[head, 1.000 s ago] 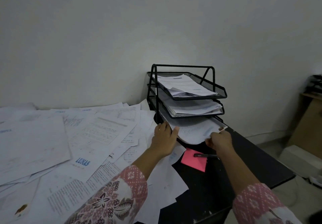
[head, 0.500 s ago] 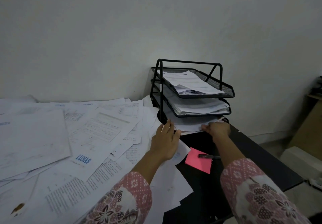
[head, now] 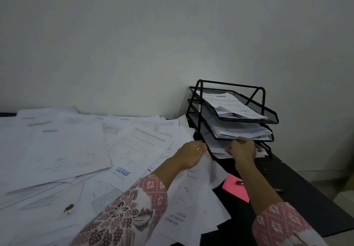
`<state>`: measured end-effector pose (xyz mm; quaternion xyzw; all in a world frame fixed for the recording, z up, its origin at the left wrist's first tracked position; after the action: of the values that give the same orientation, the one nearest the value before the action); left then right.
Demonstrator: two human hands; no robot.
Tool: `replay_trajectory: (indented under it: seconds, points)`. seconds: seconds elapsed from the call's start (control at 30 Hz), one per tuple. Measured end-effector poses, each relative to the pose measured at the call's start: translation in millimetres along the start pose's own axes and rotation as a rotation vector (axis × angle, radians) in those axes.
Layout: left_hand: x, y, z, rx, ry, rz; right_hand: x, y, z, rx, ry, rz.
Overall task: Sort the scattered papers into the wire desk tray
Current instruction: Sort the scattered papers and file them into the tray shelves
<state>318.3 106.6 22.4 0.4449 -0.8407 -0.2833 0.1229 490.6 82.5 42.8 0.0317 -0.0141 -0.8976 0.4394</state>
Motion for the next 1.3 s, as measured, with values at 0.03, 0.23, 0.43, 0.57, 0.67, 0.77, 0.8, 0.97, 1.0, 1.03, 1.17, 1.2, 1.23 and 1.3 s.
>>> replay_trajectory:
  seconds: [0.03, 0.23, 0.43, 0.57, 0.67, 0.77, 0.8, 0.97, 1.0, 1.03, 1.17, 1.2, 1.23, 1.3]
  points:
    - [7, 10, 4, -0.019, -0.004, -0.043, 5, -9, 3, 0.019, 0.027, 0.022]
    - [72, 88, 48, -0.125, 0.025, -0.332, 51, -90, 13, 0.057, 0.076, 0.296]
    - [144, 158, 115, -0.244, 0.225, -0.546, 90, -164, -7, 0.357, 0.078, 0.528]
    - [194, 200, 149, -0.34, 0.384, -0.706, 101, -193, -16, 0.747, 0.172, 0.593]
    - [230, 226, 167, -0.429, 0.581, -0.818, 108, -206, -22, 0.987, 0.189, 0.575]
    - [251, 240, 183, -0.518, 0.794, -0.805, 115, -219, -27, 1.176, 0.182, 0.555]
    - [255, 241, 190, -0.54, 0.86, -0.768, 117, -223, -28, 1.209, 0.17, 0.539]
    - [254, 241, 213, -0.556, 1.002, -0.668, 118, -235, -29, 1.256, 0.055, 0.497]
    - [252, 242, 215, -0.563, 0.99, -0.671, 116, -237, -29, 1.234, 0.017, 0.493]
    - [251, 241, 214, -0.569, 0.974, -0.678, 114, -236, -29, 1.206, -0.005, 0.491]
    - [246, 246, 214, -0.55, 0.924, -0.696, 106, -237, -31, 1.024, -0.061, 0.461]
    - [246, 248, 213, -0.539, 0.923, -0.696, 103, -237, -33, 0.923, -0.098, 0.46]
    - [245, 250, 214, -0.518, 0.919, -0.698, 101, -238, -36, 0.81, -0.125, 0.459]
    - [244, 252, 214, -0.441, 0.883, -0.717, 97, -233, -33, 0.724, -0.092, 0.418]
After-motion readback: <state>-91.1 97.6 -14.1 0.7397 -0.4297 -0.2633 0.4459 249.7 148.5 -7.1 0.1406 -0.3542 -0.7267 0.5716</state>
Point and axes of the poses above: each hand's wrist, its own x-axis away from the middle knuckle, its own y-axis out of the back of the hand, z = x × y, the point moved 5 cm from there along -x, towards the middle knuckle, and after that the axes turned 7 degrees about z, right-handed, at the moved point
